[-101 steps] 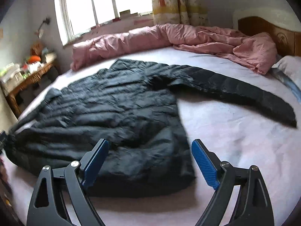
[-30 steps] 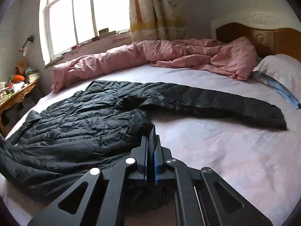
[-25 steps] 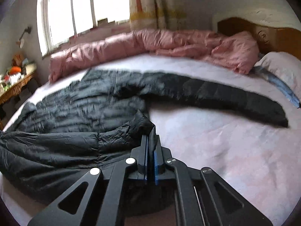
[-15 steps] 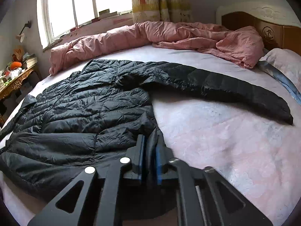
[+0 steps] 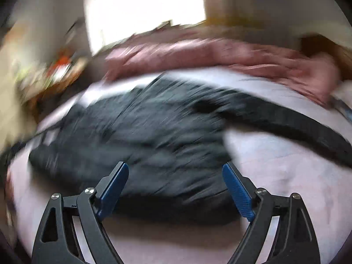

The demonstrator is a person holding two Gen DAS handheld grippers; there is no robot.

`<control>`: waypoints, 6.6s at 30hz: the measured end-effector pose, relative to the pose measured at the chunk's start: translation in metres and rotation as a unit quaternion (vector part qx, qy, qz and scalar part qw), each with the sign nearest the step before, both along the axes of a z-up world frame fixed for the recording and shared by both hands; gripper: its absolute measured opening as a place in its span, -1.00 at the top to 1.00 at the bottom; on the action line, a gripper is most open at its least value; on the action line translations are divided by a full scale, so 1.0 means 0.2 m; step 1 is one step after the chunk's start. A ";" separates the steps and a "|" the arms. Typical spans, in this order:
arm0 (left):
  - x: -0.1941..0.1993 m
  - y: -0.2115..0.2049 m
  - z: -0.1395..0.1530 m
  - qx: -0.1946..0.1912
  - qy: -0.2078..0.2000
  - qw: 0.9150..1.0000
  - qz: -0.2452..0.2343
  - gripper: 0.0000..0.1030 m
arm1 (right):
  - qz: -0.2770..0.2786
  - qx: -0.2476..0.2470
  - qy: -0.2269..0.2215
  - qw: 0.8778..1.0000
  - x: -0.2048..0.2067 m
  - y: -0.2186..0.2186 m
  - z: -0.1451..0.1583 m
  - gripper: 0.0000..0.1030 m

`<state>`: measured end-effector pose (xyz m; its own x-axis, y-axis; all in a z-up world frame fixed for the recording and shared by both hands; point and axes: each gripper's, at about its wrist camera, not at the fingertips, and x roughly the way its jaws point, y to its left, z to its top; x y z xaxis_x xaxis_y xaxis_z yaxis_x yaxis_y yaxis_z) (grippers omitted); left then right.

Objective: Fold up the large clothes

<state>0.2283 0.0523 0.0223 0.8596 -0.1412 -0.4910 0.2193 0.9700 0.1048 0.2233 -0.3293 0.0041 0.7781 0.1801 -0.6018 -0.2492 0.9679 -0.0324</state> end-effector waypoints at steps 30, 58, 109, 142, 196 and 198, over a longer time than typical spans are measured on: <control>-0.05 -0.19 -0.08 0.043 0.075 0.995 -0.054 -0.82 | 0.075 -0.174 0.065 0.980 -0.08 0.43 -0.20 -0.72; -0.08 -0.12 -0.23 0.036 0.136 0.990 0.007 0.55 | -0.054 -0.172 0.012 0.984 -0.19 0.24 -0.20 0.60; 0.13 0.07 0.16 -0.107 -0.082 0.991 0.021 -0.99 | -0.206 0.027 -0.164 0.964 0.03 -0.19 0.23 -0.62; 0.30 0.29 0.03 -0.112 -0.022 0.989 0.098 -0.40 | -0.142 0.053 -0.037 0.988 0.30 -0.14 0.00 -0.24; 0.47 -0.20 -0.33 0.005 0.160 0.985 0.062 -1.00 | -0.050 0.043 0.099 0.993 0.43 0.27 -0.28 -0.99; 0.48 -0.18 -0.33 -0.003 0.164 0.985 0.059 -1.00 | -0.048 0.050 0.097 0.993 0.43 0.26 -0.28 -0.99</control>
